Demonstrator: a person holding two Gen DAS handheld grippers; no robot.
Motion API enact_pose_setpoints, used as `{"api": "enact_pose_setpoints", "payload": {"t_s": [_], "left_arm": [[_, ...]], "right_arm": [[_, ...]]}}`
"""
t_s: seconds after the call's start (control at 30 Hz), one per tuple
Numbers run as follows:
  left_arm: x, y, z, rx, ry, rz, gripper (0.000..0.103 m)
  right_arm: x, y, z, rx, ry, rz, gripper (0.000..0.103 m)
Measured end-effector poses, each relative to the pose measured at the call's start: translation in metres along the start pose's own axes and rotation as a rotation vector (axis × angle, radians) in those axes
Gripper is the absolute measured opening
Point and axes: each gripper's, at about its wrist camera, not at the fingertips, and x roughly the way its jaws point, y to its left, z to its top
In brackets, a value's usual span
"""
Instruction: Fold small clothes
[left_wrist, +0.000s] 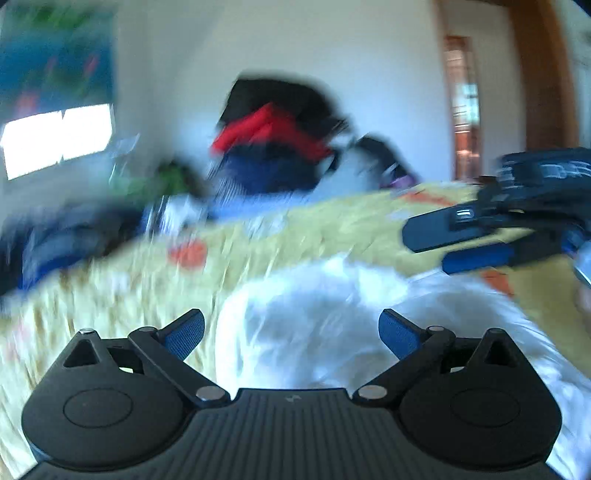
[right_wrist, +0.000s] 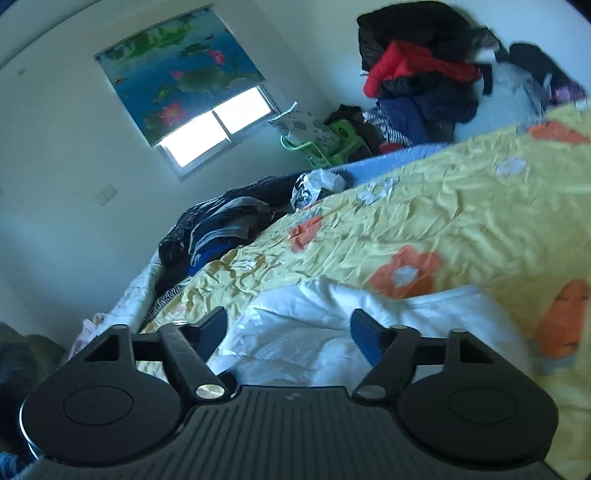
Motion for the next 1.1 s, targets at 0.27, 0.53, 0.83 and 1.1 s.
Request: {"api": "enact_pose_setpoints", "payload": {"t_s": [0.27, 0.53, 0.83, 1.1], "left_arm": [[0.036, -0.024, -0.028, 0.08, 0.079, 0.007, 0.102], [0.041, -0.032, -0.026, 0.108, 0.128, 0.056, 0.103], [-0.021, 0.083, -0.036, -0.421, 0.181, -0.187, 0.103], [0.024, 0.111, -0.064, -0.803, 0.363, -0.364, 0.103]], "right_arm": [[0.041, -0.059, -0.027, 0.214, 0.073, -0.061, 0.044], [0.042, -0.065, -0.029, 0.259, 0.081, -0.107, 0.024], [-0.068, -0.082, -0.007, 0.183, -0.002, -0.259, 0.101], [-0.04, -0.093, -0.03, 0.212, 0.165, -0.247, 0.099]]}}
